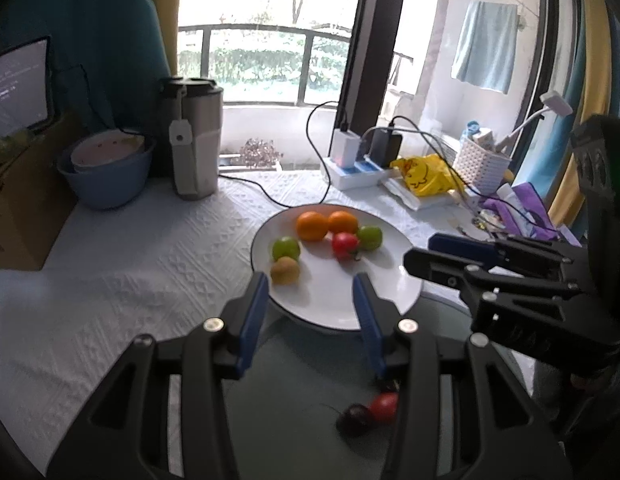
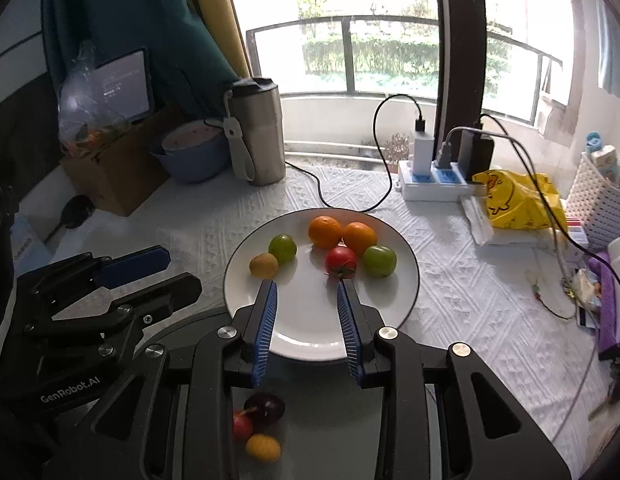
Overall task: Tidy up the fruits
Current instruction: 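Withdraw both grippers from the plate back over the remaining fruits on the mat, then grasp the small yellow fruit with the right gripper while the left grasps a dark plum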
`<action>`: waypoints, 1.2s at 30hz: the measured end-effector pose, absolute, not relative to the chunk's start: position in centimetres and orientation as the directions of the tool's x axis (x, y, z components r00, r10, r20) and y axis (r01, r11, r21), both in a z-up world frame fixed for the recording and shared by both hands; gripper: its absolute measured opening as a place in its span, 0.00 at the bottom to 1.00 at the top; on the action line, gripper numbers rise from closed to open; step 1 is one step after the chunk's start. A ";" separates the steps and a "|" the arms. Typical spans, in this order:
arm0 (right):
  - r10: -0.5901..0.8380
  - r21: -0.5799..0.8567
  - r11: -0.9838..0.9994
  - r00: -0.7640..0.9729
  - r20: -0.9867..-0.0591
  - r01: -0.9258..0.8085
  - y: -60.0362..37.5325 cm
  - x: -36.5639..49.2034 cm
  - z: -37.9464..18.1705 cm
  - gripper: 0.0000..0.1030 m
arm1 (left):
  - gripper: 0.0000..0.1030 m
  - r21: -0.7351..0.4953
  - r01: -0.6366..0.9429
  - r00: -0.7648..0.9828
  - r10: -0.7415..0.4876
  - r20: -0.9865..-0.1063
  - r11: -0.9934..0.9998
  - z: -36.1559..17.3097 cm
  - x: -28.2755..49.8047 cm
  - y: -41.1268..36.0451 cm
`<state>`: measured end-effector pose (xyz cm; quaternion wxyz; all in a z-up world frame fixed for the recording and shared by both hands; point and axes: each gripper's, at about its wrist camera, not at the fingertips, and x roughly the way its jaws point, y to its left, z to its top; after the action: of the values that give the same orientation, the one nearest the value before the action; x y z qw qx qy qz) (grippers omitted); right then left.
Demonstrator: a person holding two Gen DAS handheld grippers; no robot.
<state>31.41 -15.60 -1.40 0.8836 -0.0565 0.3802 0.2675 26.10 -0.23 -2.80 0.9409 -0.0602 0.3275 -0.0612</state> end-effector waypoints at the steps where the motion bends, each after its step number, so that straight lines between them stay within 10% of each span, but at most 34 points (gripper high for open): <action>1: 0.431 0.104 0.851 0.570 -0.699 -0.515 -15.8 31.1 -1.3 0.32 | 0.44 -0.152 0.077 0.782 -0.154 -0.604 0.985 -2.6 25.7 -0.3; 9: 0.434 0.088 0.854 0.607 -0.666 -0.513 -17.4 27.5 0.4 0.40 | 0.46 -0.126 0.088 0.804 -0.145 -0.576 0.988 -1.3 22.1 -1.6; 15: 0.444 0.097 0.854 0.619 -0.648 -0.511 -18.8 25.3 1.0 0.44 | 0.72 -0.127 0.094 0.816 -0.150 -0.559 0.987 -1.0 19.4 -2.4; 36: 0.444 0.140 0.837 0.507 -0.739 -0.529 -19.8 22.5 -5.3 0.44 | 0.72 -0.154 0.064 0.739 -0.151 -0.657 0.986 -6.3 16.8 -3.0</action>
<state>22.46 -19.80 -5.26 0.8666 -0.0519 0.4095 0.2805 16.83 -3.02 -6.32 0.9304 -0.0606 0.3570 -0.0577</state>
